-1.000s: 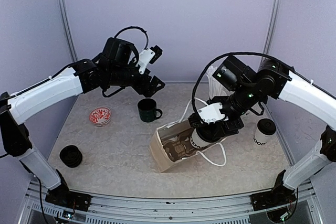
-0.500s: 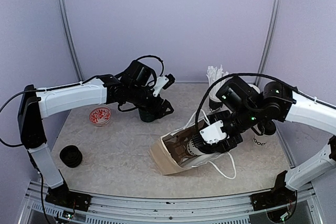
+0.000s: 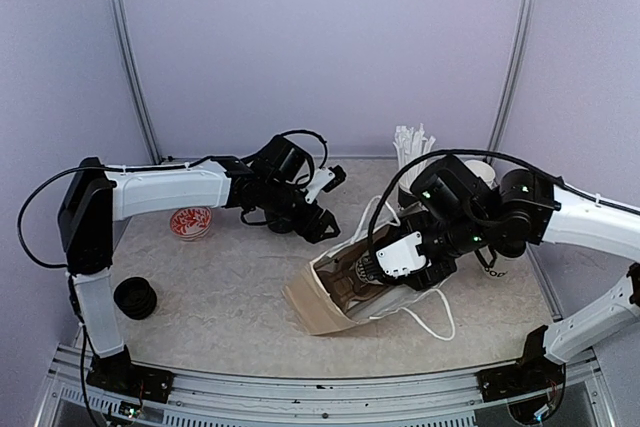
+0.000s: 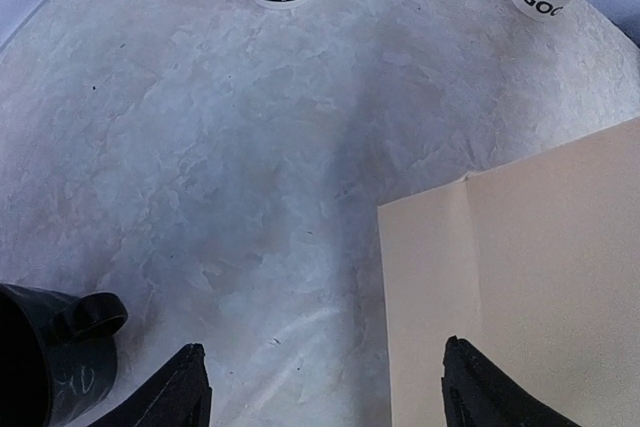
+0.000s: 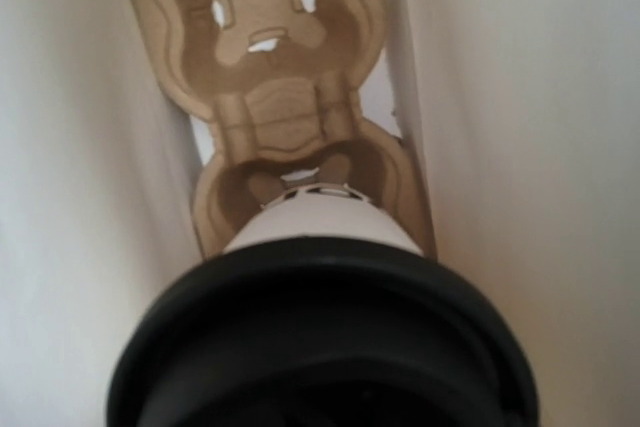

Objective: Pack the takeout coffee

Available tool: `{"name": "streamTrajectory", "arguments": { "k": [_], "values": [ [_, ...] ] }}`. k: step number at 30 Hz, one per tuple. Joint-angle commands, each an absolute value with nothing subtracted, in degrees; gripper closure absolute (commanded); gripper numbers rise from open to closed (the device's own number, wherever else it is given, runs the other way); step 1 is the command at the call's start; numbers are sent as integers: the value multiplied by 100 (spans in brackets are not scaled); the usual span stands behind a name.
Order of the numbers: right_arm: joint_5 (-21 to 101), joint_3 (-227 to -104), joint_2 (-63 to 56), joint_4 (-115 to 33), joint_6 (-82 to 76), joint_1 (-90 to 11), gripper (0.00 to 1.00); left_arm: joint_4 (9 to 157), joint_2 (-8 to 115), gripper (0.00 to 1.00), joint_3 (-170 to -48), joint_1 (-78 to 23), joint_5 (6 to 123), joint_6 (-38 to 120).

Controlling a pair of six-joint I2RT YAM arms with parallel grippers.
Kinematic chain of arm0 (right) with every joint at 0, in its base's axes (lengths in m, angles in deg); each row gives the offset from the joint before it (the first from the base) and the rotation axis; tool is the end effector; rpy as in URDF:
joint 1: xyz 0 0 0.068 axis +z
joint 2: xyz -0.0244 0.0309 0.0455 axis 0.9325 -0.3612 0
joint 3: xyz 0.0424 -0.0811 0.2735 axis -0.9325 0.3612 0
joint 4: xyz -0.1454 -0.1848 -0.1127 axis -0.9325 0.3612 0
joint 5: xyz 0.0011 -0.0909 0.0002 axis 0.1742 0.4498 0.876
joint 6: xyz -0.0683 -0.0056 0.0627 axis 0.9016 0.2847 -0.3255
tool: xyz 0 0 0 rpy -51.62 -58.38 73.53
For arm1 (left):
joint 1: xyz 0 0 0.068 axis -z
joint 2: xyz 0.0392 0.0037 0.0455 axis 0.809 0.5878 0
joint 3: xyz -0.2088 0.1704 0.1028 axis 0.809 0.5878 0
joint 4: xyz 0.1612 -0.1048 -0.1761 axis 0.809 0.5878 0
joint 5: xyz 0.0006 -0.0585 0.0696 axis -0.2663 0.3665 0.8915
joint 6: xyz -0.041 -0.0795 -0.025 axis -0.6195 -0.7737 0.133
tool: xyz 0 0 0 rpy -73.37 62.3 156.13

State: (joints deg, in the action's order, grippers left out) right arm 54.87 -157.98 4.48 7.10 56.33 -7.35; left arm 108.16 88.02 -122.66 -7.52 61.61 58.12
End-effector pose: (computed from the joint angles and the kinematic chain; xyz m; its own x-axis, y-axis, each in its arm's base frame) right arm 0.1431 0.2412 0.2951 0.4316 -0.8577 -0.2795 -0.8116 -0.2340 -0.5353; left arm 0.3109 -0.3512 0.2213 -0.4207 0.5797 -0.6978 0.8482 0.5242 -0.0759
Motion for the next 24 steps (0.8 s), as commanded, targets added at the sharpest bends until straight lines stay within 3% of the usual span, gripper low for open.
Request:
{"name": "streamTrajectory", "arguments": {
  "k": [1, 24],
  "values": [
    [5622, -15522, 655, 508, 5464, -656, 55, 10841, 8957, 22, -12549, -707, 5966, 5947],
    [6180, -14869, 898, -261, 5618, -561, 58, 11069, 9675, 22, -13057, -755, 5600, 6192]
  ]
}}
